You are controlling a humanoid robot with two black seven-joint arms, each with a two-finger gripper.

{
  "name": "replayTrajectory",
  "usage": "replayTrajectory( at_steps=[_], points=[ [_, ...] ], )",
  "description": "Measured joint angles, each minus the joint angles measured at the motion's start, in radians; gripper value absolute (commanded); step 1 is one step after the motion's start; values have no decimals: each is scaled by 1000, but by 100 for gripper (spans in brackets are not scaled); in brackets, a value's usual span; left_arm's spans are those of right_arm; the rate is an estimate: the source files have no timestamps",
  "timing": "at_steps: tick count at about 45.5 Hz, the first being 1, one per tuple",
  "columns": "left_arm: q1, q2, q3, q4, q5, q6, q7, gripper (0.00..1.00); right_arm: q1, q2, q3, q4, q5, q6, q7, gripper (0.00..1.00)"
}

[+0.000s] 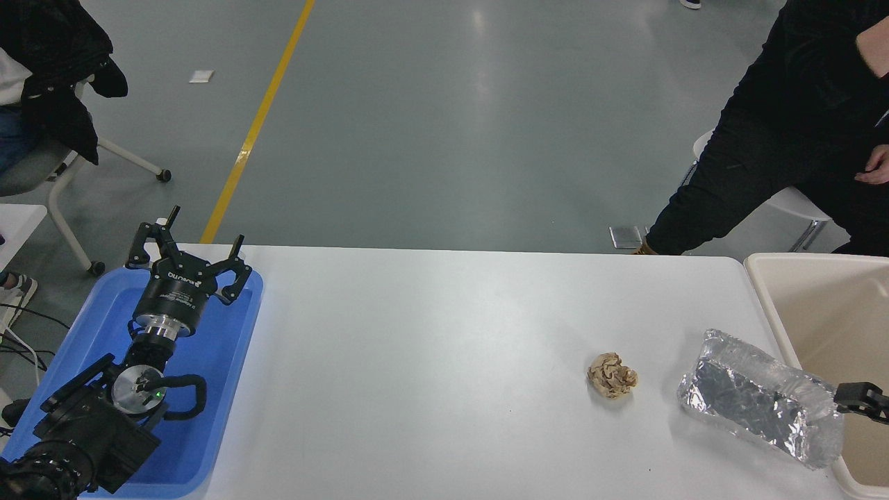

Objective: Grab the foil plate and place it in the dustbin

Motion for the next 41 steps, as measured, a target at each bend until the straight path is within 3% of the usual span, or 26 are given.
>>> replayTrajectory(
  at_steps=[5,11,15,16,17,22,26,31,41],
  points=[
    [0,0,0,0,0,0,0,100,-12,17,12,-1,0,-2,-1,100],
    [0,0,0,0,0,0,0,100,-37,34,28,-6,0,-7,-1,93],
    [0,0,0,0,0,0,0,100,-58,46,38,-11,0,-22,0,71],
    [0,0,0,0,0,0,0,100,-63,49,40,-11,-1,-27,0,58],
    [0,0,0,0,0,0,0,100,-75,54,44,-13,-2,-41,0,52],
    [0,0,0,0,0,0,0,100,-97,65,49,-19,-2,-63,0,33],
    [0,0,0,0,0,0,0,100,-110,71,52,-24,-3,-77,2,7],
    [0,0,0,0,0,0,0,100,-123,77,55,-27,-3,-89,8,0],
    [0,0,0,0,0,0,0,100,-130,80,57,-29,-3,-99,26,0]
  ],
)
